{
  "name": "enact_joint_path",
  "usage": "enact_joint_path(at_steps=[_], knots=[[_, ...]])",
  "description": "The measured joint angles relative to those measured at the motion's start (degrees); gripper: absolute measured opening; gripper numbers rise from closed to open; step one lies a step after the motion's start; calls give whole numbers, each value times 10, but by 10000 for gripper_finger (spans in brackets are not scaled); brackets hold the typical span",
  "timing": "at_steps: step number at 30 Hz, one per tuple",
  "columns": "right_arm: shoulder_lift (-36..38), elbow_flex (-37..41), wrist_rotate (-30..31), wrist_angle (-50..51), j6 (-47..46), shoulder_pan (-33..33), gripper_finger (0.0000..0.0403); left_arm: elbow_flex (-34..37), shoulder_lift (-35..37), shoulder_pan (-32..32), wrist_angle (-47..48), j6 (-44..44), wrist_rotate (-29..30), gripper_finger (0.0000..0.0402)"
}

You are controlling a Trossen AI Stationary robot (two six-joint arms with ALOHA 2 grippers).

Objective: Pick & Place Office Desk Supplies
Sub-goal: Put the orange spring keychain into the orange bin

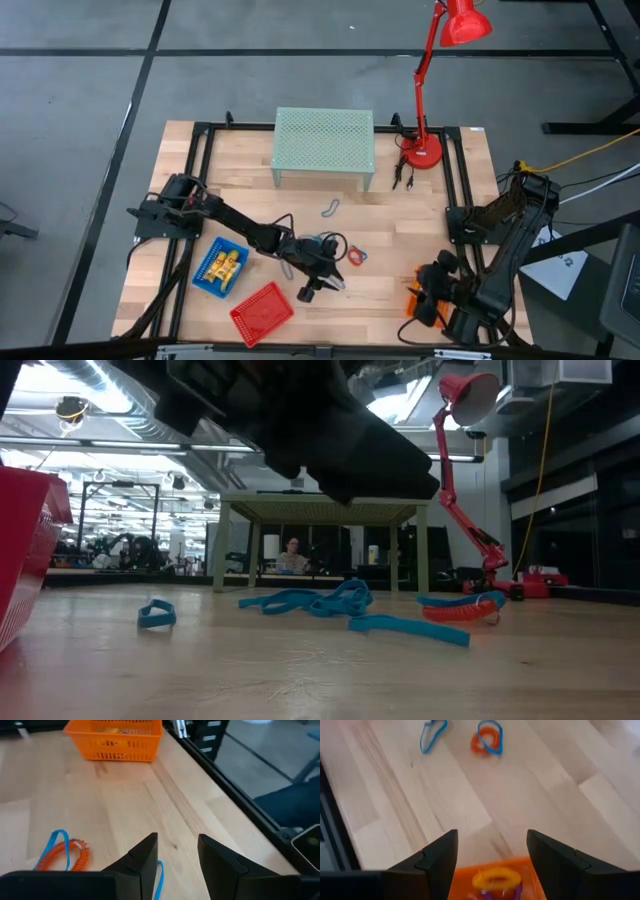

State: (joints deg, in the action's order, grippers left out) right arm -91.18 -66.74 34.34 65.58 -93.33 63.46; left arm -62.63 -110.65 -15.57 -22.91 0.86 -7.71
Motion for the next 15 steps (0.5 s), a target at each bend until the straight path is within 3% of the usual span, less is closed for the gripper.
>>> enact_joint_path(at_steps=[4,9,15], knots=[[0,0,36,-2,10,-4,239,0,-25,4,-26,11,-35,136],[0,0,68,-3,19,-5,239,-38,-90,9,-27,10,4,136],[0,0,83,-4,14,-5,239,-167,-137,33,120,-22,41,136]])
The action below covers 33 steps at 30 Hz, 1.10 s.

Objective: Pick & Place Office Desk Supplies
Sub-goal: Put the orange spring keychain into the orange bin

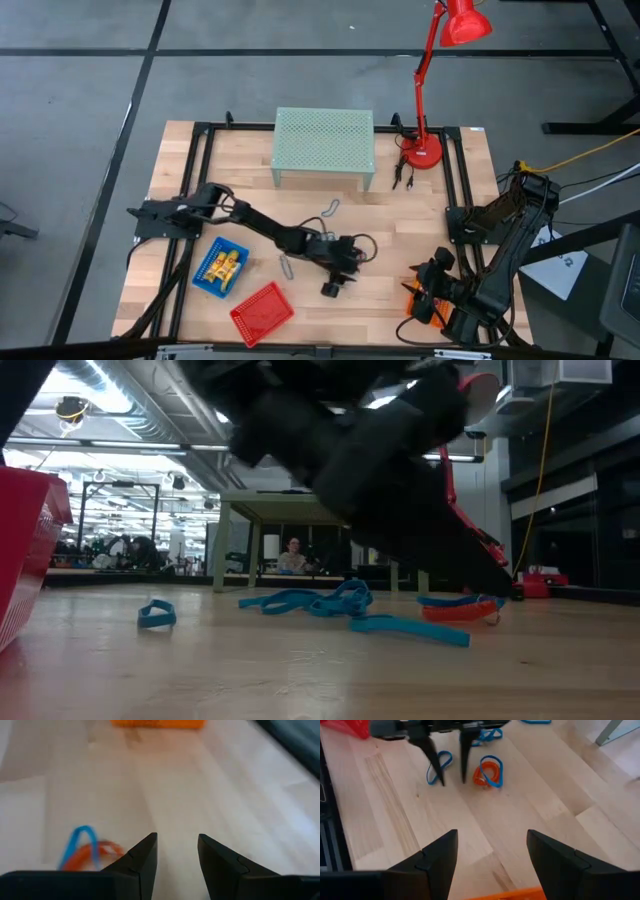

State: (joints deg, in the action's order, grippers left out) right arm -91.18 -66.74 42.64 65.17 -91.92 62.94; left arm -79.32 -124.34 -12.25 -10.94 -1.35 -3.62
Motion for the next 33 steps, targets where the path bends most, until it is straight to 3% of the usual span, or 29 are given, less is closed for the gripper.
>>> enact_joint_path(at_steps=[4,8,33], knots=[[0,0,-1,-1,0,0,239,-58,-17,15,102,-8,18,136],[0,0,-1,-2,1,0,239,-73,-24,23,154,-3,27,136],[0,0,0,-6,11,0,239,-92,-19,23,198,-18,149,136]])
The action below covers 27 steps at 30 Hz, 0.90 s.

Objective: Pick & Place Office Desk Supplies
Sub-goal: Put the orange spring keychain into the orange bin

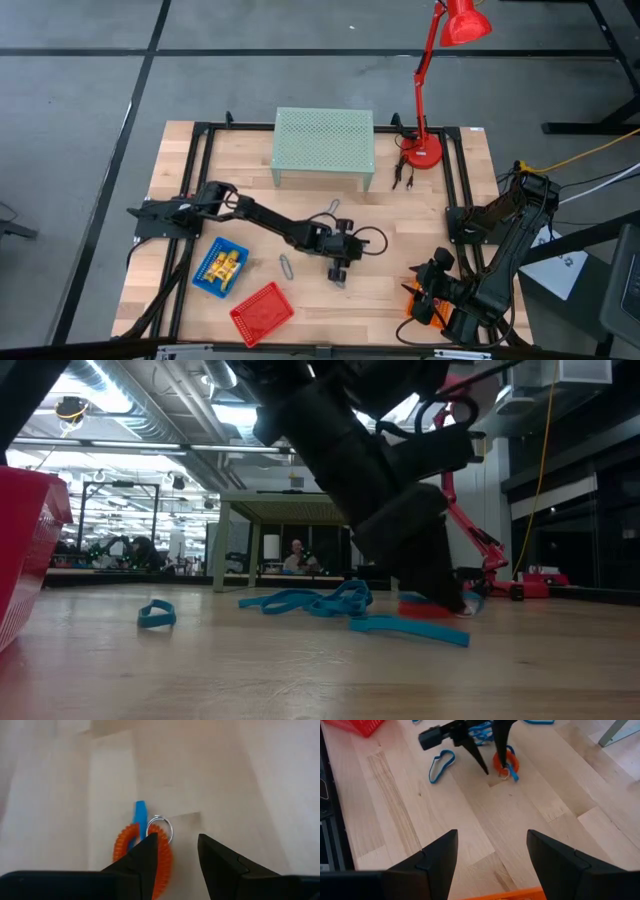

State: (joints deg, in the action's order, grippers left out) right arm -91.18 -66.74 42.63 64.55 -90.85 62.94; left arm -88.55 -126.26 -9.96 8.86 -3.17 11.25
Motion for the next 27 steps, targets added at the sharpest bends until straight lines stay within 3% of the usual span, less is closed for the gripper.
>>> enact_joint_path(at_steps=[17,20,27], knots=[[0,0,0,-2,0,0,240,-2,-6,15,42,30,-24,136],[0,0,0,-2,0,0,240,-2,-10,5,39,30,-60,134],[0,0,0,-4,0,0,240,-2,-12,-20,37,30,-80,78]])
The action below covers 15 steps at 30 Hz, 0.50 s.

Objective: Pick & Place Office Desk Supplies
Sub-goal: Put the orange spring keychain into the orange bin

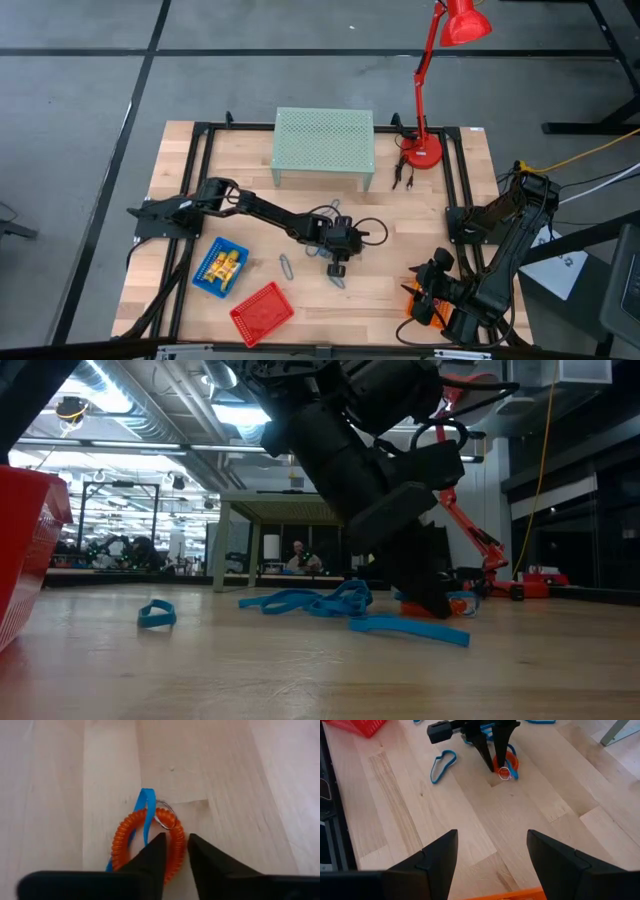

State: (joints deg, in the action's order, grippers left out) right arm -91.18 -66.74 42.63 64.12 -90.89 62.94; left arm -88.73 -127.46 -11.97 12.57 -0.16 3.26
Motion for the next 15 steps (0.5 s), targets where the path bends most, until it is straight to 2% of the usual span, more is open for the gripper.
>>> enact_joint_path(at_steps=[6,12,15], knots=[[0,0,0,-7,0,0,240,1,0,-11,-13,-15,-20,13],[0,0,0,-7,1,0,240,5,3,-14,-127,-9,-162,14],[0,0,0,-8,1,0,240,3,27,-15,-192,-5,-199,12]])
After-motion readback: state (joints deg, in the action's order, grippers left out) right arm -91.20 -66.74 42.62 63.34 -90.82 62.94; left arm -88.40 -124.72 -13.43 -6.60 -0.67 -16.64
